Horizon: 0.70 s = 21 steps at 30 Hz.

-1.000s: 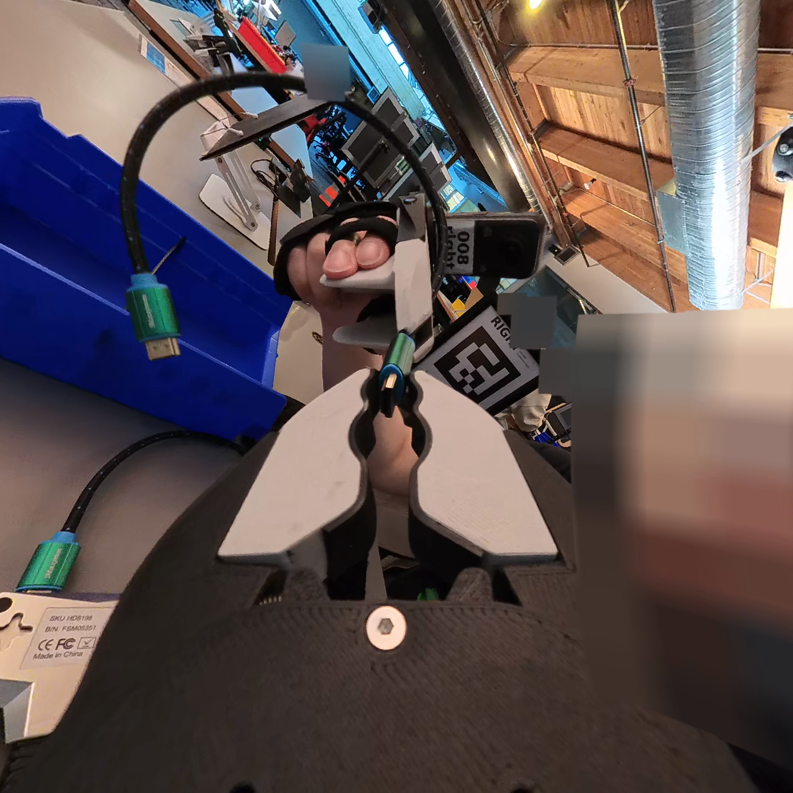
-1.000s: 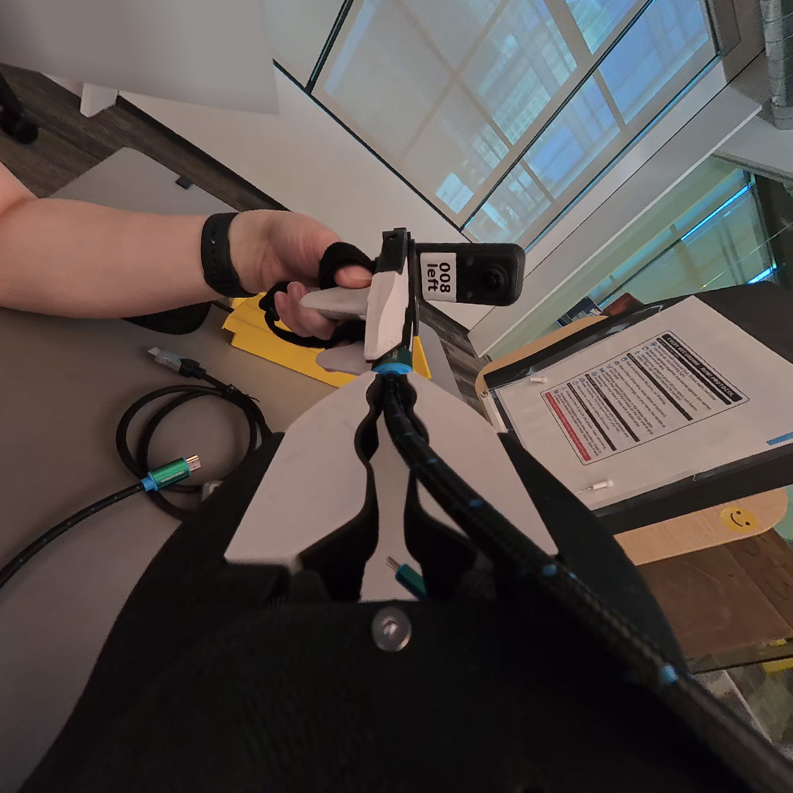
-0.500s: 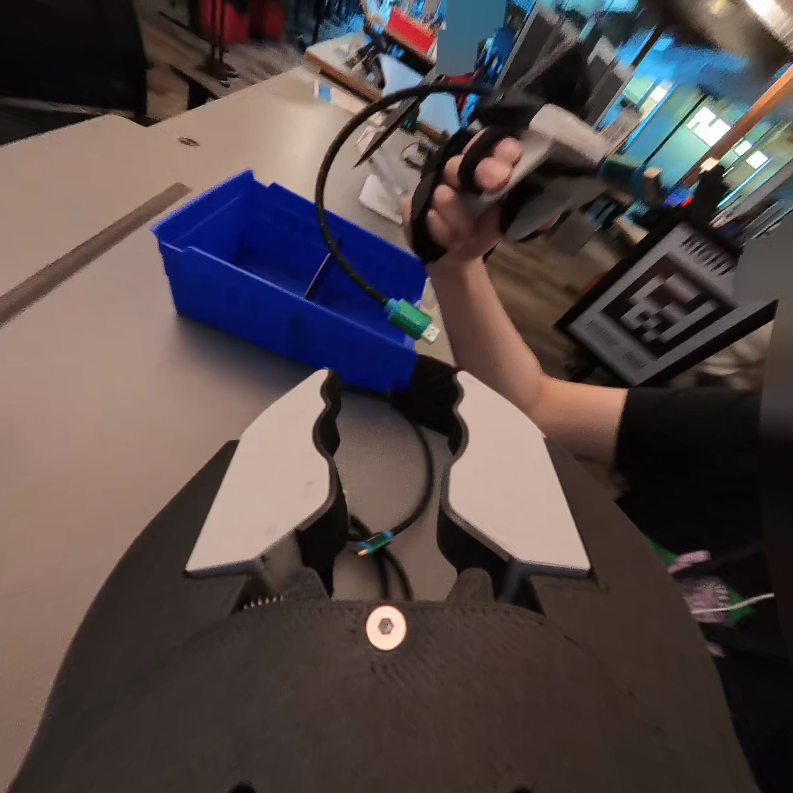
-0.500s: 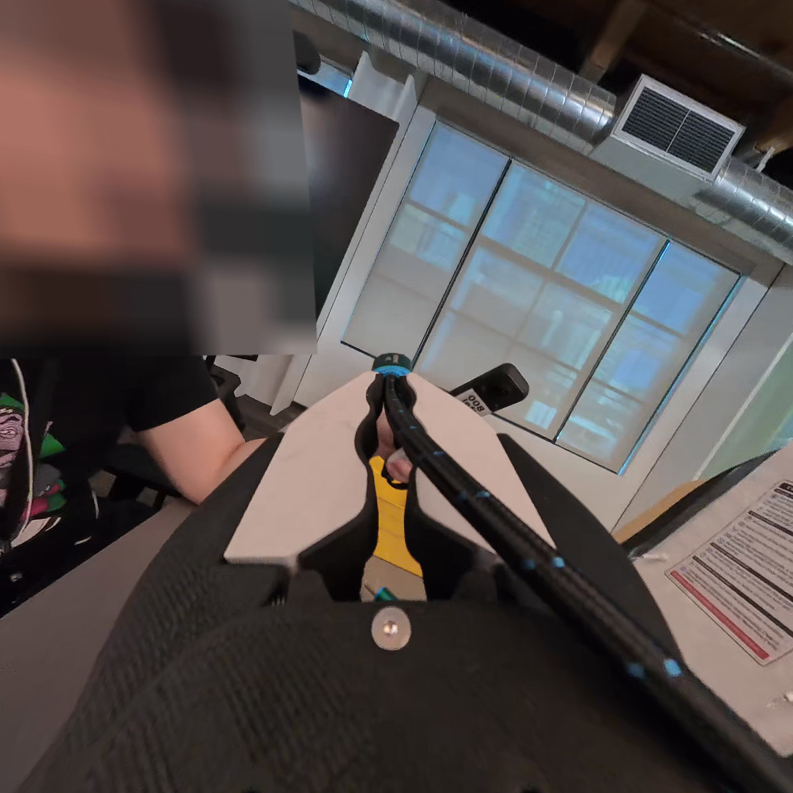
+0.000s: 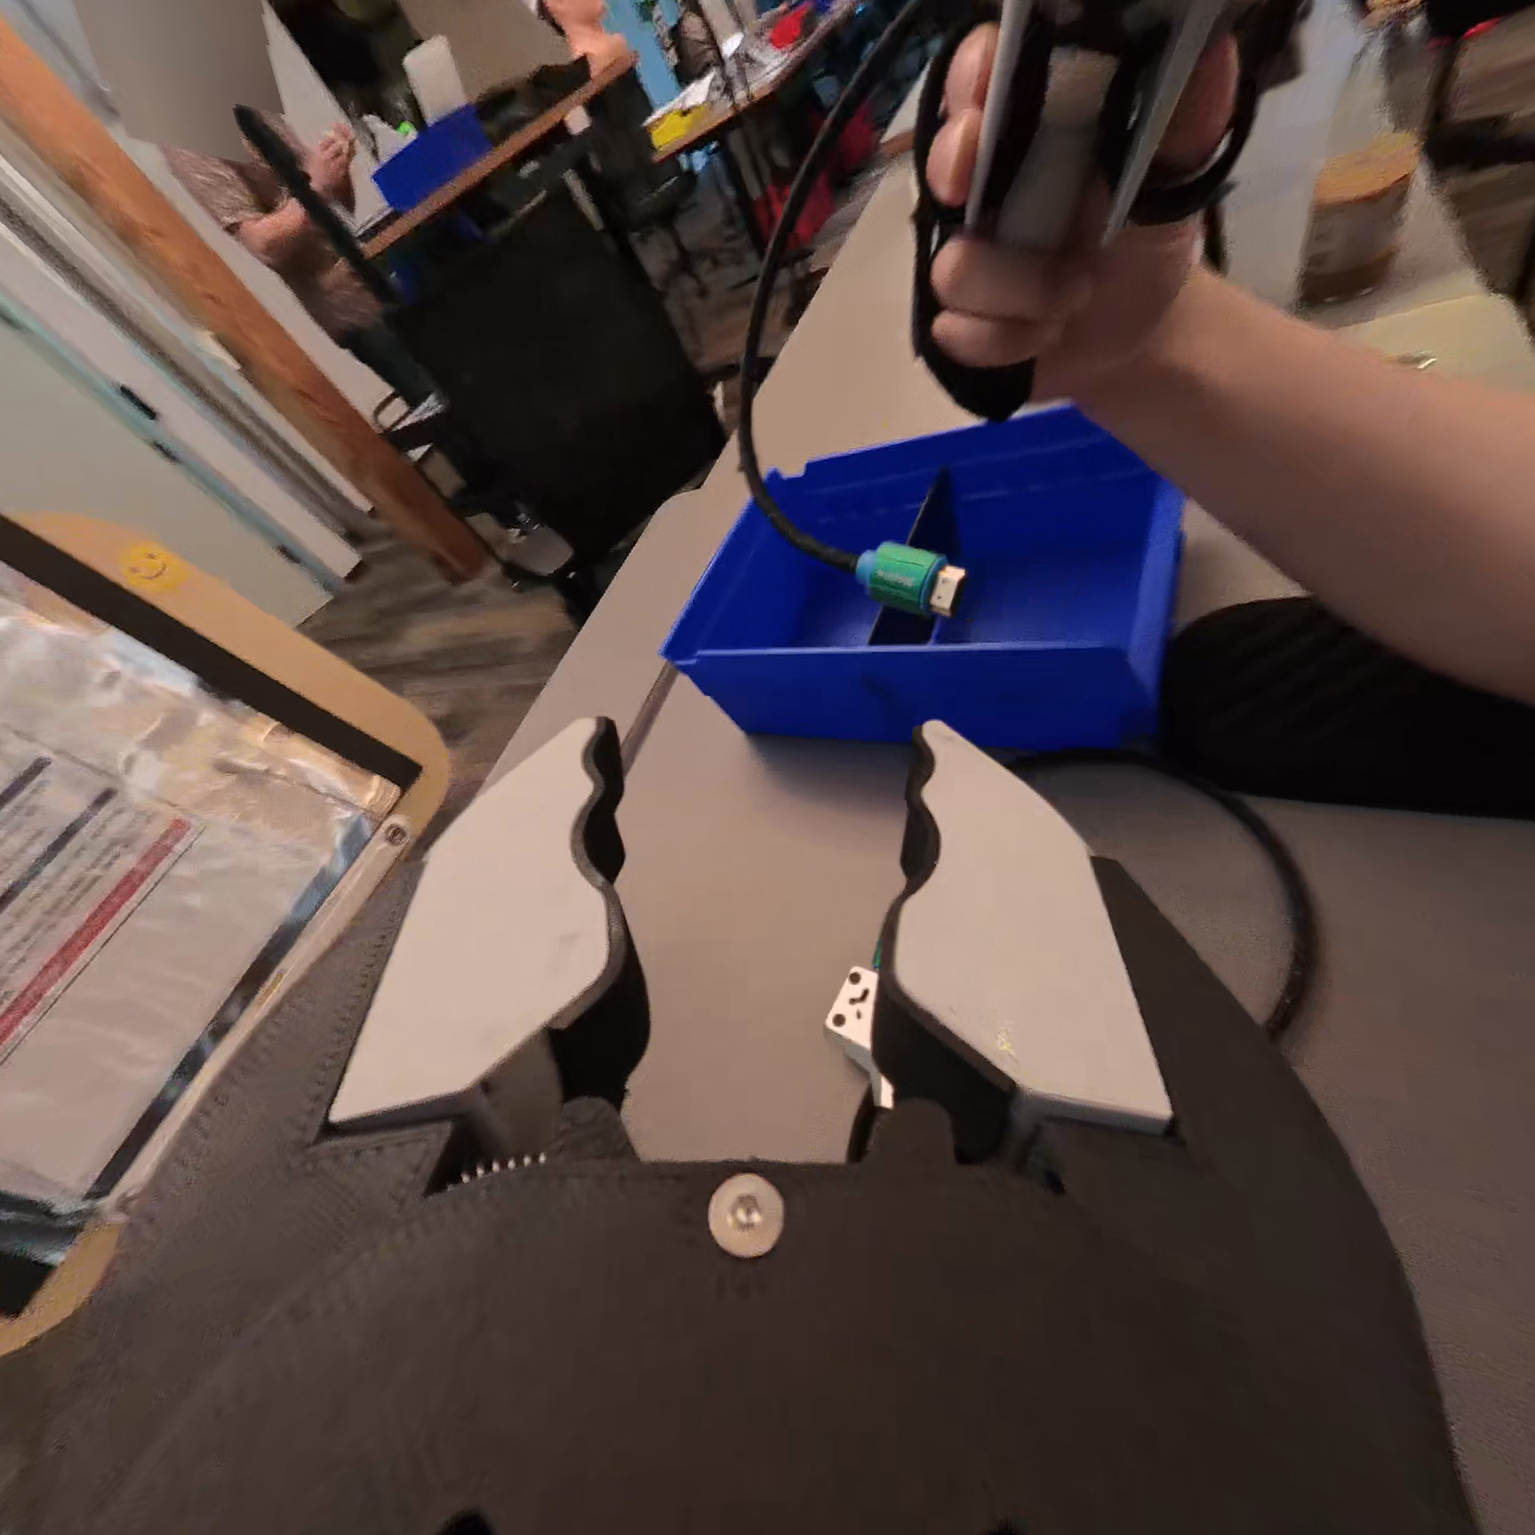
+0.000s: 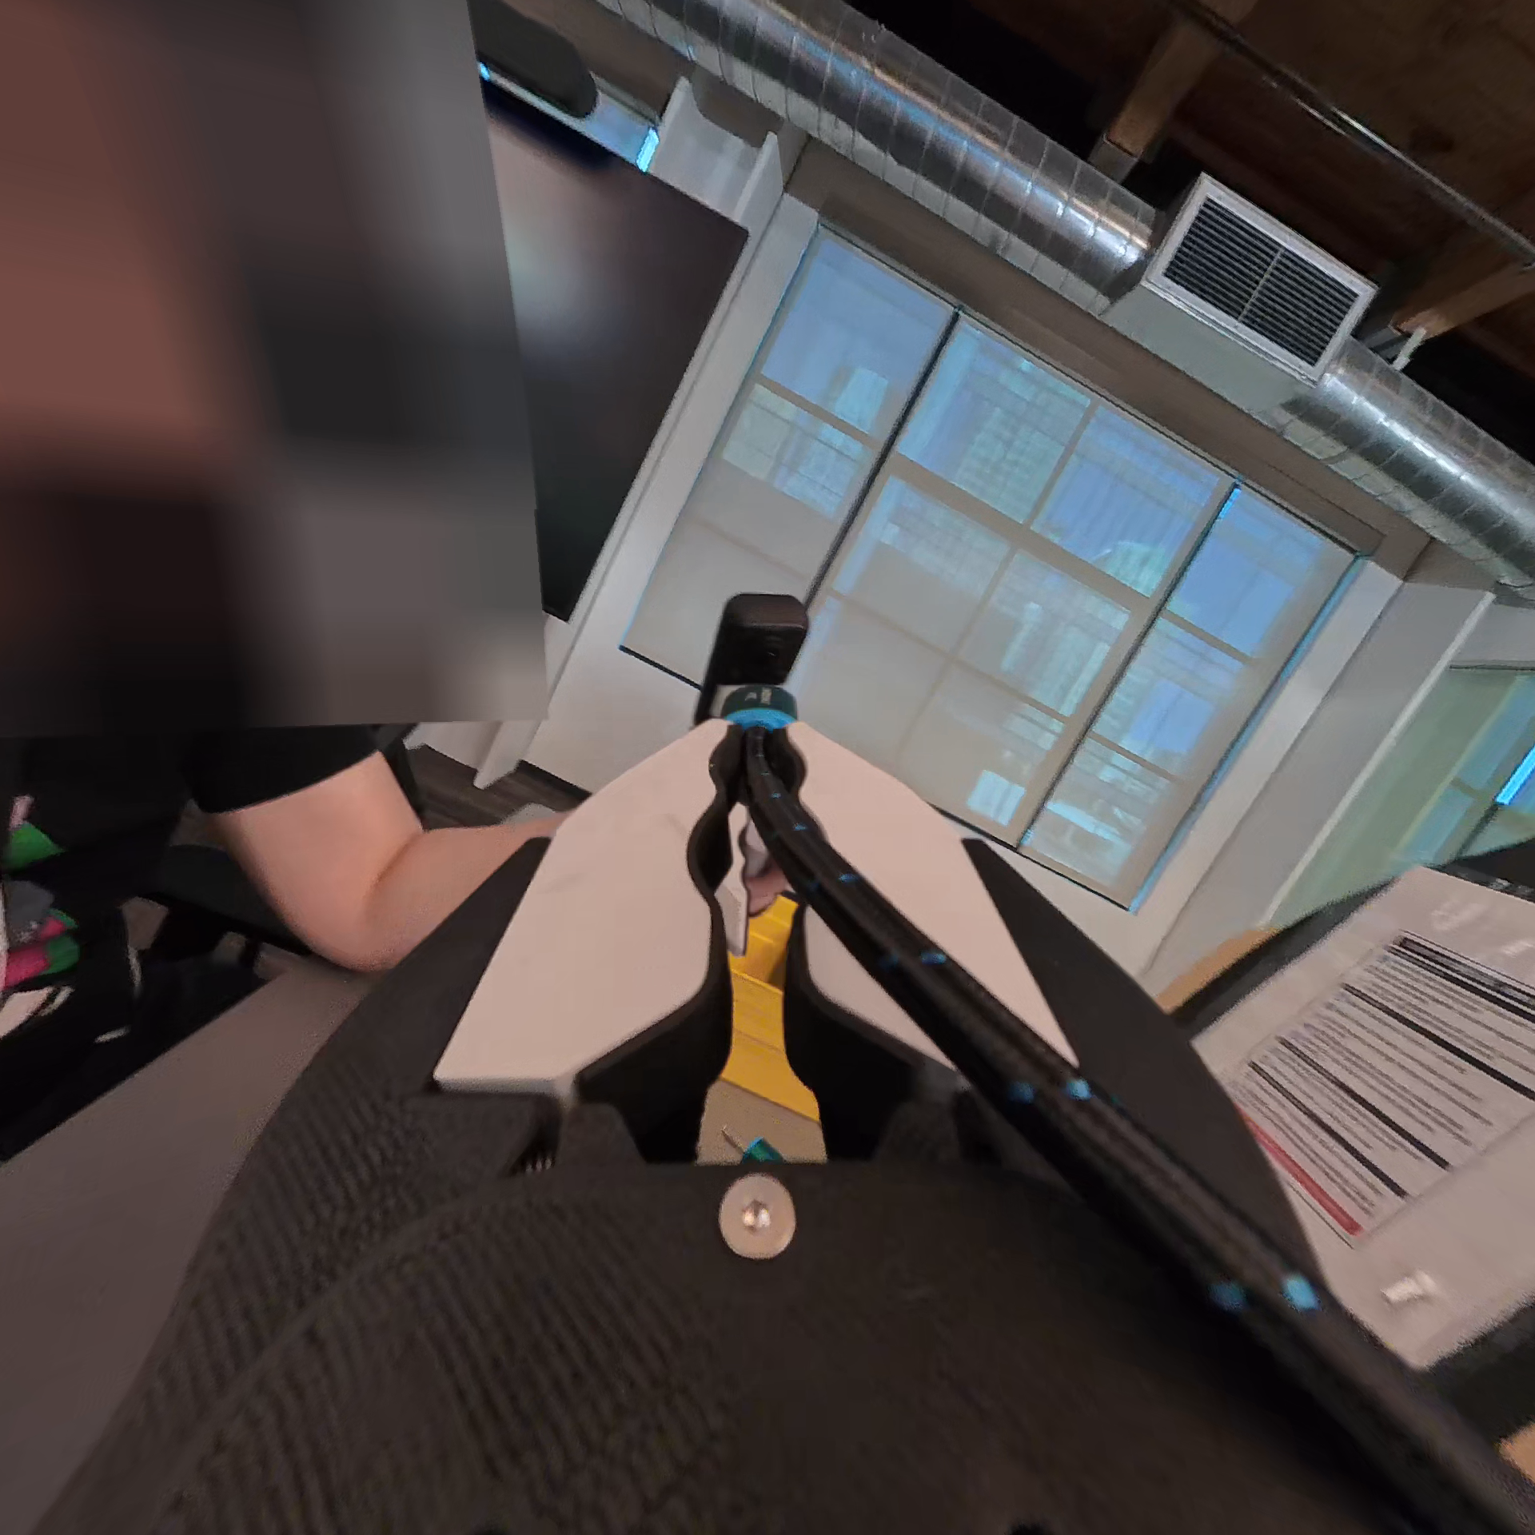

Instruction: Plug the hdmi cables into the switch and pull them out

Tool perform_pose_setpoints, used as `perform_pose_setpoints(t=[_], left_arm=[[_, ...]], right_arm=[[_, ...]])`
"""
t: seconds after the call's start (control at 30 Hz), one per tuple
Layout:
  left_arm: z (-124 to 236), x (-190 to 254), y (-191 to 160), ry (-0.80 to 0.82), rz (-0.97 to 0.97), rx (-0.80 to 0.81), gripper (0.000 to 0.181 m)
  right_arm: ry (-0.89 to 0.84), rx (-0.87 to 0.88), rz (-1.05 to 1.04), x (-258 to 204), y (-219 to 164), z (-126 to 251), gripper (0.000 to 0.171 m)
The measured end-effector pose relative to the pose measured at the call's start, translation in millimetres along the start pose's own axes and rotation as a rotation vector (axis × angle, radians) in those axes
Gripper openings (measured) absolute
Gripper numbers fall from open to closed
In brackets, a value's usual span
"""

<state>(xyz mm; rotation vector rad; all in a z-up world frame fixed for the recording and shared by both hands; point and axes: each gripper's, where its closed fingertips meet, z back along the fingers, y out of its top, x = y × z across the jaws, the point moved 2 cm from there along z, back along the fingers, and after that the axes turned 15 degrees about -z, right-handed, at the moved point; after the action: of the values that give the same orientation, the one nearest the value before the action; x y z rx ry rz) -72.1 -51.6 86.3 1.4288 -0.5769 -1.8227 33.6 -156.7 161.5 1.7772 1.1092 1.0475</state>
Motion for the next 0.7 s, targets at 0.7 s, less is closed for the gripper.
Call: perform_pose_setpoints(t=[0.7], left_arm=[[-28,96,-186,-0.497,0.301,-0.634,0.068]], right_arm=[[-0.072,-0.02,0.068,-9,19,40,0.008]])
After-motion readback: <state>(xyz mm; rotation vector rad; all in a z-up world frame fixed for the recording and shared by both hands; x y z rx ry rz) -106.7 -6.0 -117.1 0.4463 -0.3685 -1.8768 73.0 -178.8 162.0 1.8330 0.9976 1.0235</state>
